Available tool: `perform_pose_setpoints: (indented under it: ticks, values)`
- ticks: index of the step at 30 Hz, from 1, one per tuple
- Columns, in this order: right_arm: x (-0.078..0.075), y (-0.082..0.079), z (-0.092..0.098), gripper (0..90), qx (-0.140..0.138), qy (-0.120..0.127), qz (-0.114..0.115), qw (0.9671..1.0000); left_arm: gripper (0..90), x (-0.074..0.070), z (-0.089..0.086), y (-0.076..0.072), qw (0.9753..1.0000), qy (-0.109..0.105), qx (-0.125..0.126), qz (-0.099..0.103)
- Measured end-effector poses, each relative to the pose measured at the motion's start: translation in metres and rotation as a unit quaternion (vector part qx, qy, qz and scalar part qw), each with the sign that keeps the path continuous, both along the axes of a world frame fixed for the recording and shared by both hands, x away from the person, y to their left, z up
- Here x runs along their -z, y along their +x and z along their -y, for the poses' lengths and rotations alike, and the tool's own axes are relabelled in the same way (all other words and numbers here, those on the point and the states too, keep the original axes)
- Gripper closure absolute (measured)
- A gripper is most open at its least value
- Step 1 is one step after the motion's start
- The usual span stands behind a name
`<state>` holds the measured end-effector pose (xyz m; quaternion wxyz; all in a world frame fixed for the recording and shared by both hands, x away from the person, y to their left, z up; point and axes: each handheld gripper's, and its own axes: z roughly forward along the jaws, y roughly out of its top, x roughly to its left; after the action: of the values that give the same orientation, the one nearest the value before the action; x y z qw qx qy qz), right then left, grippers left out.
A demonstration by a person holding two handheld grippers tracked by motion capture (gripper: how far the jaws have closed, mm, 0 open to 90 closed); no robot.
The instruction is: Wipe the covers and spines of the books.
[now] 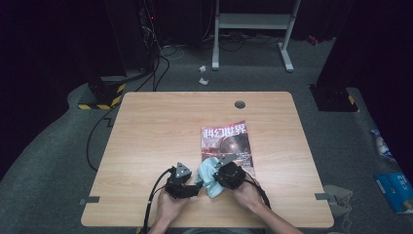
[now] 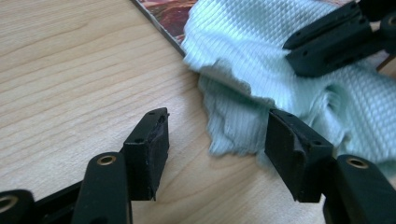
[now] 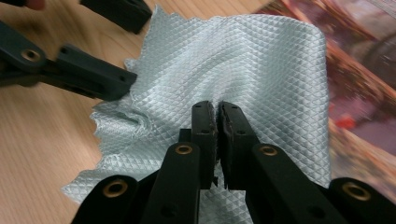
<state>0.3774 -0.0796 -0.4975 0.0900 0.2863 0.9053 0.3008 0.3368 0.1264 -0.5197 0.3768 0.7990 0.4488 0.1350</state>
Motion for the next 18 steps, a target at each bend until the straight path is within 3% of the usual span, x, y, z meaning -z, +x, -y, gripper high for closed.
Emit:
perform_pose_setpoints:
  ticks: [4,9,13,18]
  values:
    - [0.001,-0.002,-0.007,85.0,-0.004,0.004,0.004,1.0,39.7,0.0,-0.001,0.001,1.0,-0.003,-0.005,-0.002]
    - [0.0,-0.003,0.011,85.1,0.007,-0.003,0.01,0.9999,38.8,0.0,0.0,0.002,1.0,-0.001,-0.004,-0.001]
    - [-0.001,-0.006,0.049,85.0,0.045,-0.01,0.011,0.9989,39.5,-0.001,0.001,0.004,1.0,0.005,-0.003,-0.001]
    - [-0.003,-0.008,0.1,85.1,0.104,-0.011,0.012,0.9945,39.6,0.0,0.002,0.007,1.0,0.006,-0.005,0.003]
